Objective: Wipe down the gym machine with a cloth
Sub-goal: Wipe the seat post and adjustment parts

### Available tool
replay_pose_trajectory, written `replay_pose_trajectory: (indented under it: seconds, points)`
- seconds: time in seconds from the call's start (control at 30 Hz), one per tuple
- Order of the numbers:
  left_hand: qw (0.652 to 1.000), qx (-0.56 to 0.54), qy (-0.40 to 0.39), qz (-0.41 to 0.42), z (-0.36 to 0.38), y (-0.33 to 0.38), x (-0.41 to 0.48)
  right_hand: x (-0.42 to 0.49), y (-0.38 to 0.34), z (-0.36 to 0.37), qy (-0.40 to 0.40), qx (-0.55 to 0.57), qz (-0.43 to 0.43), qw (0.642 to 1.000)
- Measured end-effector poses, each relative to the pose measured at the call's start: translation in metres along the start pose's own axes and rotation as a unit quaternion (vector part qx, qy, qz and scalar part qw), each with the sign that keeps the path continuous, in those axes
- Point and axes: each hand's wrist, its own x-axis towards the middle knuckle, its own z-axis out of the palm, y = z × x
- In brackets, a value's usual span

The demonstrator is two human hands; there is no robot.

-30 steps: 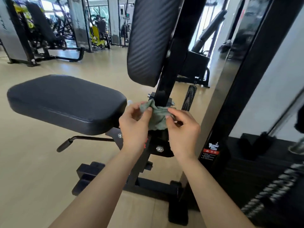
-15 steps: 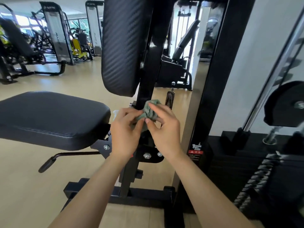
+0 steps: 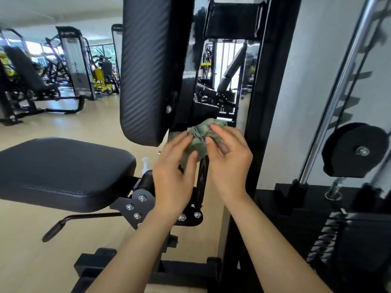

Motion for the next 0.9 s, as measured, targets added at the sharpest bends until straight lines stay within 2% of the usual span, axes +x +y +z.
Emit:
replay_pose_trajectory:
  seconds: [0.13,0.27,0.33,0.47,0.57,0.77,0.9]
  points:
    - [0.997,0.069,-0.028,0.033,0.016,0.006,0.019,0.034,-0.005,0.003,-0.055,-0.081,-0.061,0.993]
    - [0.984,0.160,-0.041,0.069,0.019,-0.004,0.025,0.039,0.001,0.002,-0.094,-0.214,-0.121,0.965]
    - [0.981,0.176,-0.042,0.068,0.018,-0.010,0.018,0.030,0.009,0.000,-0.098,-0.233,-0.120,0.960]
    - [0.976,0.200,-0.076,0.047,0.018,-0.010,0.008,0.028,0.011,-0.004,-0.108,-0.202,-0.072,0.971]
    - [0.974,0.199,-0.089,0.065,0.019,0.003,0.023,0.044,0.002,-0.002,-0.109,-0.171,-0.049,0.978]
    - [0.979,0.171,-0.073,0.077,0.019,0.039,0.083,0.082,-0.037,0.006,-0.045,-0.131,-0.060,0.989]
    - [0.987,0.135,-0.061,0.067,0.021,0.064,0.119,0.108,-0.063,0.008,0.019,-0.123,-0.119,0.985]
